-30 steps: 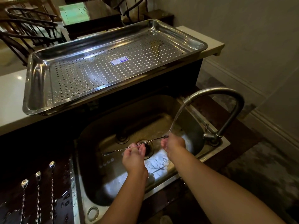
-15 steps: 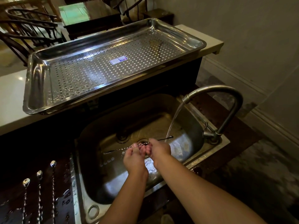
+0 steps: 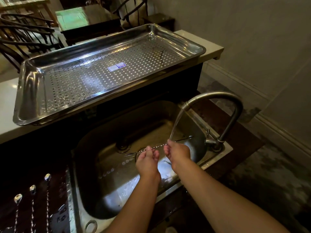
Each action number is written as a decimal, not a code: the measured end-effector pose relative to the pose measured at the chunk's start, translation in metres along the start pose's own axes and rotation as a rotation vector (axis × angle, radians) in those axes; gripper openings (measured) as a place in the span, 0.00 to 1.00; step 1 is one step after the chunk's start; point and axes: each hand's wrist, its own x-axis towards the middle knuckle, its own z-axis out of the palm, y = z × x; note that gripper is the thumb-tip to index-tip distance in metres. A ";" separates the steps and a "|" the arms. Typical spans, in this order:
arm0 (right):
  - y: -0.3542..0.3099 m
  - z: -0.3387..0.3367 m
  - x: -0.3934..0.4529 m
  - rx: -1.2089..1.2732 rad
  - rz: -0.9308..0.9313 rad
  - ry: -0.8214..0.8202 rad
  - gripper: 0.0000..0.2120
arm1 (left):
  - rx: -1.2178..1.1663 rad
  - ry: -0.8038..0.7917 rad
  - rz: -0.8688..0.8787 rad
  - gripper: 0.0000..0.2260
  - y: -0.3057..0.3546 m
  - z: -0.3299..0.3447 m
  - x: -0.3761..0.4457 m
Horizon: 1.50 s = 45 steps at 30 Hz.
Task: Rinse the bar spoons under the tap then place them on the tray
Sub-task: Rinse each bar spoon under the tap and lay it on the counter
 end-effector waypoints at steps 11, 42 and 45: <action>-0.027 -0.025 0.009 -0.035 -0.076 0.040 0.17 | 0.011 -0.085 -0.106 0.05 -0.017 0.039 -0.009; -0.071 -0.053 0.006 0.027 -0.335 0.289 0.13 | -0.072 -0.132 -0.353 0.17 -0.032 0.070 -0.012; -0.066 -0.049 0.007 0.035 -0.302 0.231 0.10 | -0.057 -0.126 -0.337 0.09 -0.028 0.067 -0.013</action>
